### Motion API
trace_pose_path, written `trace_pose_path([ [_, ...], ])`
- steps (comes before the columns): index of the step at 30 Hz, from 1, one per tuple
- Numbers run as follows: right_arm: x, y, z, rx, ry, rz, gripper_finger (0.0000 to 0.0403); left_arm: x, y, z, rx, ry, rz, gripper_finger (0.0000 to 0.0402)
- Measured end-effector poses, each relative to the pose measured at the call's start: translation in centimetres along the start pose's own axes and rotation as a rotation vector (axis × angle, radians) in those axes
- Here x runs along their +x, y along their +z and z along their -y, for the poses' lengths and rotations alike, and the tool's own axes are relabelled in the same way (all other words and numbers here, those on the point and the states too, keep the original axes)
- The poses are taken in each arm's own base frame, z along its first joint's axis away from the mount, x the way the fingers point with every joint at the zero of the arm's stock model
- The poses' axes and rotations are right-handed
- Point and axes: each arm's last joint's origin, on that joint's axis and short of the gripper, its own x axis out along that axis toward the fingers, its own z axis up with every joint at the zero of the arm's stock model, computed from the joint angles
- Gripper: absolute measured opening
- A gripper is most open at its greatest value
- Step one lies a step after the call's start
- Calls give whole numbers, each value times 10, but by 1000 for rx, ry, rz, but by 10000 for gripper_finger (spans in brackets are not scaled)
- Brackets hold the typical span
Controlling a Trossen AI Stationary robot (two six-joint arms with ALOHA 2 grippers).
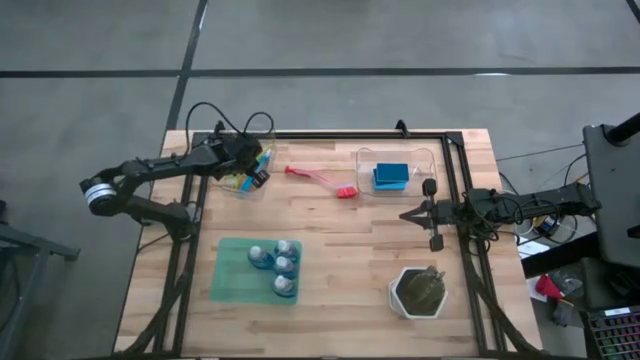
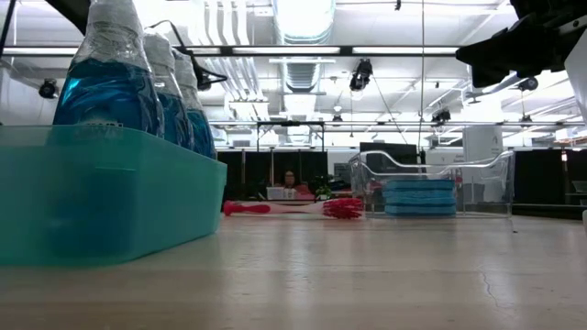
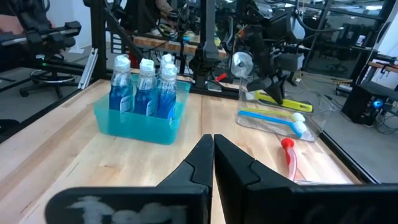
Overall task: Pick & Place Kitchen Sink Supplies
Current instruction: Put the green dishwashing brush into the left transparent bin, then put the red dishwashing brush into the left transparent bin
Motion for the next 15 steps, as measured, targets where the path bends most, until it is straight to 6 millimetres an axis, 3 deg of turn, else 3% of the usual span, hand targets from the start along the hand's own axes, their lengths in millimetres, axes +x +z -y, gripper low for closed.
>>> trace_pose_path([
  [11,0,0,0,2,0,-1,8,-1,1,-2,-76,40,4,57],
  [15,0,0,0,0,0,0,8,-12,15,-5,-37,36,64,62],
])
